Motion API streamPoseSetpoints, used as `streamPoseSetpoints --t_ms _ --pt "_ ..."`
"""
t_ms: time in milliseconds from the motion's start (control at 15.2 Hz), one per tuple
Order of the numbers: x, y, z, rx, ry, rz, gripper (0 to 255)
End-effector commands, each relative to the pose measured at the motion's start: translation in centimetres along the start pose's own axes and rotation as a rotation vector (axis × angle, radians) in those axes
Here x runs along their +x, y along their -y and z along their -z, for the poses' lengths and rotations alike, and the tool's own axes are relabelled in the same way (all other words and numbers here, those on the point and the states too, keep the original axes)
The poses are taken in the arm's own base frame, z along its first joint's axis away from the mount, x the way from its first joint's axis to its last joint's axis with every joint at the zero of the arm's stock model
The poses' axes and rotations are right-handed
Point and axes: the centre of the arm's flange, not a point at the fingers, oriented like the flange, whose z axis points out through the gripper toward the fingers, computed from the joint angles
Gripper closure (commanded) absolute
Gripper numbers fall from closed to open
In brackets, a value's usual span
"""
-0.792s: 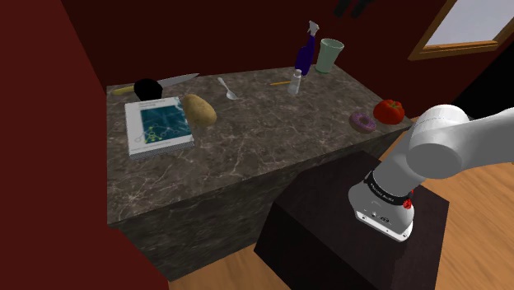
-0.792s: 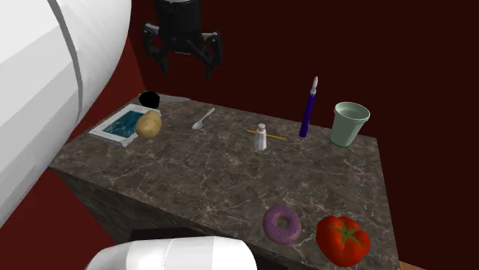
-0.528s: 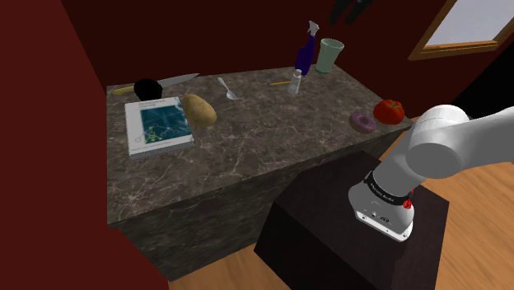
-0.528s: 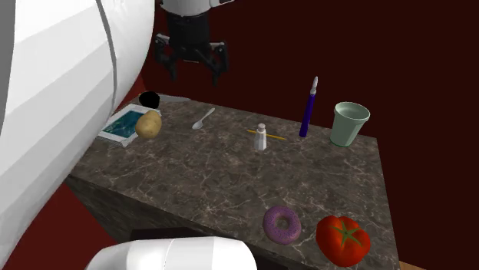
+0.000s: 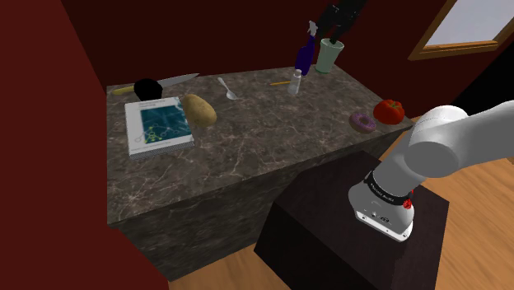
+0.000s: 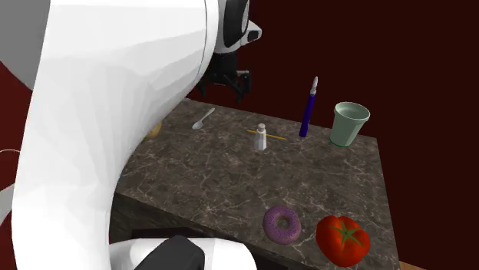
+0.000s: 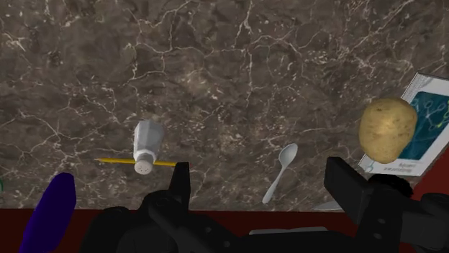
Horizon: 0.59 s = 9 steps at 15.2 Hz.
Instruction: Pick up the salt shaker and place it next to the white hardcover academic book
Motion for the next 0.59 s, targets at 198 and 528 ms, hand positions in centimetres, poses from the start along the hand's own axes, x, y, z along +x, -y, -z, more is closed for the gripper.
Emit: streamPoseSetpoints --t_ms 198,528 --pt "2.2 -3.2 -5.4 -0.008 -0.008 -0.040 0" --pt "4.1 -6.6 -10.5 -0.016 -0.014 -0.079 0"
